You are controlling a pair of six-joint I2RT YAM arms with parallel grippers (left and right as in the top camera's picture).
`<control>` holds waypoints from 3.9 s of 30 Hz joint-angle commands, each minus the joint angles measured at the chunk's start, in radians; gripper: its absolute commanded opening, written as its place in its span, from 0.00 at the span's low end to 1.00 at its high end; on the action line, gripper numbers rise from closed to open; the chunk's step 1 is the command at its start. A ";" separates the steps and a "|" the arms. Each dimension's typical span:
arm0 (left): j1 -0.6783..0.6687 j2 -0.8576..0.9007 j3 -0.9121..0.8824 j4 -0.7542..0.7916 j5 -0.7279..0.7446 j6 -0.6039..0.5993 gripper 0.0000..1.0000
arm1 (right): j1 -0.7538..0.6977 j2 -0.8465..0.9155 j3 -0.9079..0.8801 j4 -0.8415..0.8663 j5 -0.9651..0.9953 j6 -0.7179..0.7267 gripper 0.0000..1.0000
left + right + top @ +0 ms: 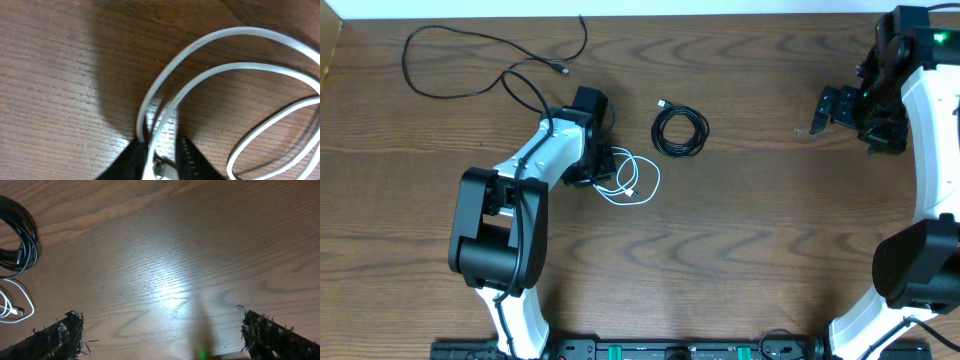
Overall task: Untangle cables
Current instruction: 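Grasp the white cable with the left gripper and lift it, then carry the white cable to the far left edge and release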
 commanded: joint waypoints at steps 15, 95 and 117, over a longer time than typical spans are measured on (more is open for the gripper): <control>0.002 -0.395 0.044 -0.106 -0.001 0.001 0.08 | 0.003 -0.019 0.010 -0.001 0.002 0.013 0.99; 0.254 -0.377 0.646 -0.459 -0.135 0.148 0.07 | 0.003 -0.019 0.010 -0.001 0.002 0.013 0.99; 0.718 -0.156 0.646 -0.146 -0.135 -0.057 0.07 | 0.003 -0.019 0.010 -0.001 0.002 0.013 0.99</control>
